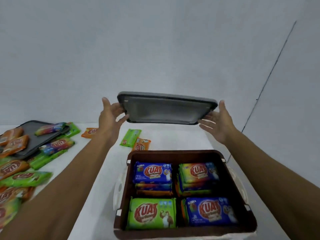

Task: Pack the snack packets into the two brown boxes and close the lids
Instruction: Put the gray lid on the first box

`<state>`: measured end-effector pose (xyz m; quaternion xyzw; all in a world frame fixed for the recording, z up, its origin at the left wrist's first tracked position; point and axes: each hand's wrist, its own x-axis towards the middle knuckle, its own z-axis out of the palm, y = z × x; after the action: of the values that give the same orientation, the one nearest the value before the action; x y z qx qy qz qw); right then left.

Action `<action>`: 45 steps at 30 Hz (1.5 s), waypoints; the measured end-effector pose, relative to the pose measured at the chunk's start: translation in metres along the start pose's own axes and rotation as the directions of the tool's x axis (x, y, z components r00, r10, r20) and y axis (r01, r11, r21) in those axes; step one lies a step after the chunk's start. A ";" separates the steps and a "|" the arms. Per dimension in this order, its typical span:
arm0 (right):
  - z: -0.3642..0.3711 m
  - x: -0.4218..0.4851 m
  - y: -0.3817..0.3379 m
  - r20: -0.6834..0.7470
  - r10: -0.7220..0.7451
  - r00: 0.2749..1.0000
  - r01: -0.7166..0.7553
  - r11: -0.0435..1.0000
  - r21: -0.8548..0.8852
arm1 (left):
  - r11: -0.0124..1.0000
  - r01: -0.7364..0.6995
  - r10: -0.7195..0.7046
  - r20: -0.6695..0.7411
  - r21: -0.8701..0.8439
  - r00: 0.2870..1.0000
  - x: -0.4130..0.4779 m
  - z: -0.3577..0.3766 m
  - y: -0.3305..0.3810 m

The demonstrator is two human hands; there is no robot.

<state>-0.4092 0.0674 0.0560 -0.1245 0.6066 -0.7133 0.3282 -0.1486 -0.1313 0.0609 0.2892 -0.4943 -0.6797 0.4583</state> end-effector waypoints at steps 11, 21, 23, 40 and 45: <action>-0.039 -0.071 0.036 -0.113 -0.279 0.954 0.146 0.757 -0.637 | 0.650 -0.184 0.169 0.096 0.738 0.981 -0.088 -0.008 -0.040; -0.062 -0.103 0.065 -0.053 -0.341 0.939 0.198 0.657 -0.728 | 0.496 -0.122 0.014 0.133 0.860 0.991 -0.120 -0.019 -0.047; -0.066 -0.109 0.067 -0.042 -0.267 0.963 0.161 0.692 -0.703 | 0.545 -0.126 -0.006 0.154 0.829 0.988 -0.129 -0.018 -0.046; -0.063 -0.117 0.072 0.018 -0.085 0.996 0.079 0.799 -0.596 | 0.769 0.211 -0.275 0.015 0.603 0.961 -0.132 -0.022 -0.038; -0.045 -0.096 0.060 -0.089 -0.220 0.971 0.032 0.490 -0.871 | 0.523 0.075 -0.094 -0.030 0.849 0.995 -0.109 -0.003 -0.036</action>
<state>-0.3439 0.1597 0.0099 -0.2480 0.8986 -0.3448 0.1098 -0.1131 -0.0299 0.0191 0.4923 -0.7522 -0.3777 0.2217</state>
